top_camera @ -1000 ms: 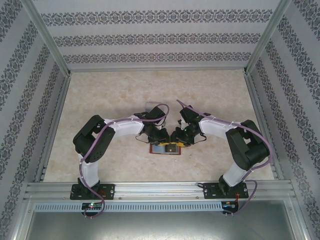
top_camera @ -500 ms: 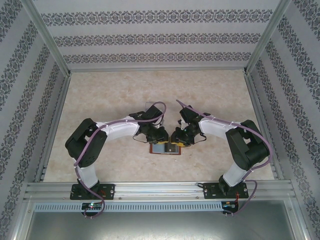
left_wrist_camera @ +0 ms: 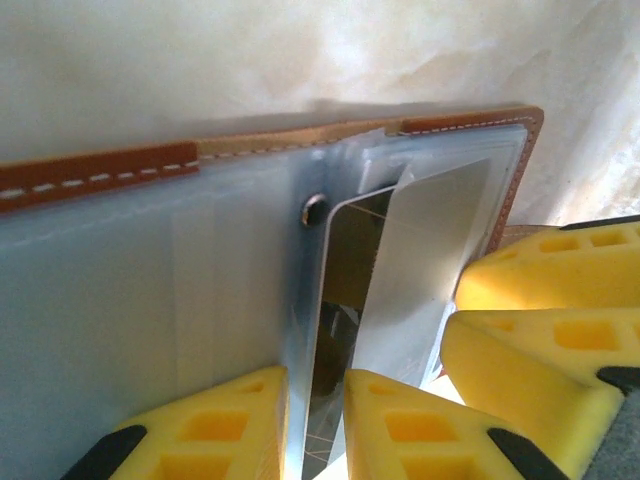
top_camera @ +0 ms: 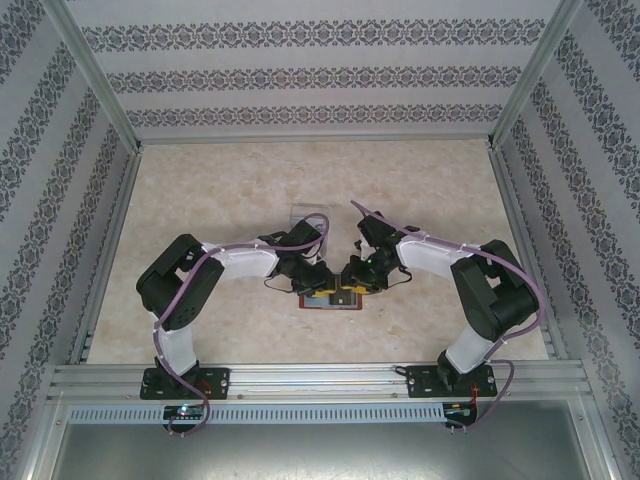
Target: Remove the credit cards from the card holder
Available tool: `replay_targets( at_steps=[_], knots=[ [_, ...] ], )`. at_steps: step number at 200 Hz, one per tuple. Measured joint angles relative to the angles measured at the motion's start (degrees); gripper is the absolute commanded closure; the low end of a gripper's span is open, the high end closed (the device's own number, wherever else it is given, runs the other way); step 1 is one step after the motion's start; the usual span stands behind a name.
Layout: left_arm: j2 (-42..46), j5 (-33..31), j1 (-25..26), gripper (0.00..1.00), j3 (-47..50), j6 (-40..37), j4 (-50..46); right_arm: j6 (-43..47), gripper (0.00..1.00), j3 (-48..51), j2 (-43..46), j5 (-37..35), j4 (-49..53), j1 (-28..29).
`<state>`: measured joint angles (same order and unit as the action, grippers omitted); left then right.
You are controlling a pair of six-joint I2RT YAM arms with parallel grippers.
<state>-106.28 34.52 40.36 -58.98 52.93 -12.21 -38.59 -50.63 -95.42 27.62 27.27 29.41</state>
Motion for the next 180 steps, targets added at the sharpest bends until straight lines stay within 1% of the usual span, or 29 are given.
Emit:
replay_targets(
  at_steps=[46, 62, 111, 143, 180],
  knots=[
    [0.0, 0.0, -0.2, 0.77, 0.0, 0.0, 0.1, 0.0, 0.66, 0.0, 0.0, 0.0, 0.0, 0.1],
    [0.0, 0.0, -0.2, 0.8, 0.1, 0.0, 0.3, 0.0, 0.67, 0.0, 0.0, 0.0, 0.0, 0.1],
    [0.0, 0.4, -0.3, 0.87, 0.4, 0.3, 1.2, 0.0, 0.72, 0.0, -0.1, 0.0, 0.0, 0.1],
    [0.0, 0.5, -0.3, 0.9, 0.4, 0.3, 1.2, 0.0, 0.72, 0.0, -0.2, -0.2, 0.1, 0.1],
    [0.0, 0.4, -0.3, 0.91, 0.4, -0.3, 1.0, 0.0, 0.72, 0.0, -0.2, -1.3, 0.4, 0.4]
  ],
)
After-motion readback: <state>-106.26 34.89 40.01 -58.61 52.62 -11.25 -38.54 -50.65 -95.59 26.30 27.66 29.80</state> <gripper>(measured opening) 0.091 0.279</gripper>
